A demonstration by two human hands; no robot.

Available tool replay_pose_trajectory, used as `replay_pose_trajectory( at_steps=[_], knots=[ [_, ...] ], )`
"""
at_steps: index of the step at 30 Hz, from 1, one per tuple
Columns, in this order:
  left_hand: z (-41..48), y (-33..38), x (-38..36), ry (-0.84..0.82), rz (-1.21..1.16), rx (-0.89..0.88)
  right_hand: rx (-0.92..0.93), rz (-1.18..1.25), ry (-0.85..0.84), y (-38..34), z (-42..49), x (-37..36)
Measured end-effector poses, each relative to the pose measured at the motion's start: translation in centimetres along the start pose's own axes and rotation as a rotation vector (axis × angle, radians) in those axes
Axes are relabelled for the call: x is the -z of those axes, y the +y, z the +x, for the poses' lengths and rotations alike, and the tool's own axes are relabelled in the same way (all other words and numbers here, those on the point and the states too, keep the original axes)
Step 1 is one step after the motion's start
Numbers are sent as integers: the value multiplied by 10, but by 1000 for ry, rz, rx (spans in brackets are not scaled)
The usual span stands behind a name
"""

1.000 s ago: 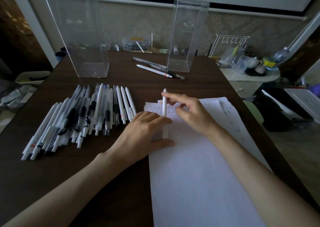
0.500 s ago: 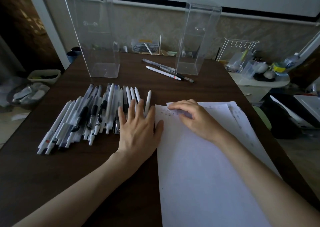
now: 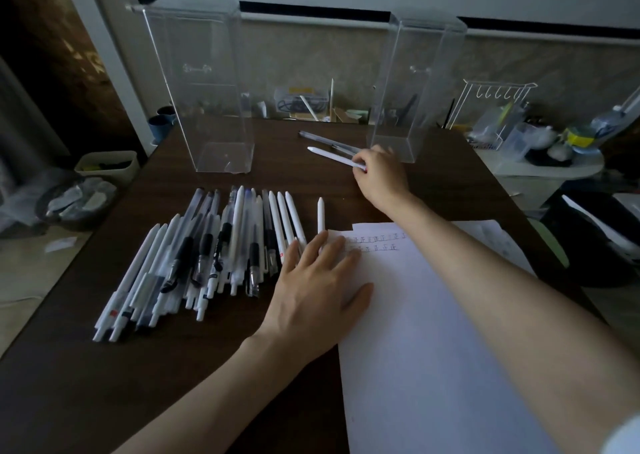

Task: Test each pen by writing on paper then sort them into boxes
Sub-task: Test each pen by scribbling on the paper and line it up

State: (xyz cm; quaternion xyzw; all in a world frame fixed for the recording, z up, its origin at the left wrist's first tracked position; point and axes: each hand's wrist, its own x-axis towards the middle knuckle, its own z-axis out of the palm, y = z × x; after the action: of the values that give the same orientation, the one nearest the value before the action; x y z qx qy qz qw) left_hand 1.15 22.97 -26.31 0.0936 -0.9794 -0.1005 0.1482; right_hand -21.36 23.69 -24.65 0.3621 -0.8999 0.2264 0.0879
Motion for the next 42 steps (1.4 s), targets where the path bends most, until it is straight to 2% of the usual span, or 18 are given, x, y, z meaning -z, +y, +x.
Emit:
replay_pose_trajectory(
  at_steps=[6,10,17,21,24,27,29,32,42],
  knots=[
    [2,-1,-1,38,9,-1,-85,-97,3,-2,0,-3],
    [1,-1,-1,40,27,-4,-48,74,123,-1,-21,22],
    [2,-2,-2,16,37,-9,148,251,450,15,-93,72],
    [1,-3,-3,-24,37,-15,377,136,604,31,-132,79],
    [2,-3,-2,-51,11,-9,495,60,527,42,-140,67],
    [1,-2,0,-54,-18,3,451,80,324,43,-139,55],
    [0,-1,0,-47,-23,4,390,0,249,44,-137,53],
    [0,-1,0,-35,-18,-1,331,-70,251,43,-136,53],
    [1,-1,0,-68,-17,13,423,-85,384,42,-138,52]
  ],
)
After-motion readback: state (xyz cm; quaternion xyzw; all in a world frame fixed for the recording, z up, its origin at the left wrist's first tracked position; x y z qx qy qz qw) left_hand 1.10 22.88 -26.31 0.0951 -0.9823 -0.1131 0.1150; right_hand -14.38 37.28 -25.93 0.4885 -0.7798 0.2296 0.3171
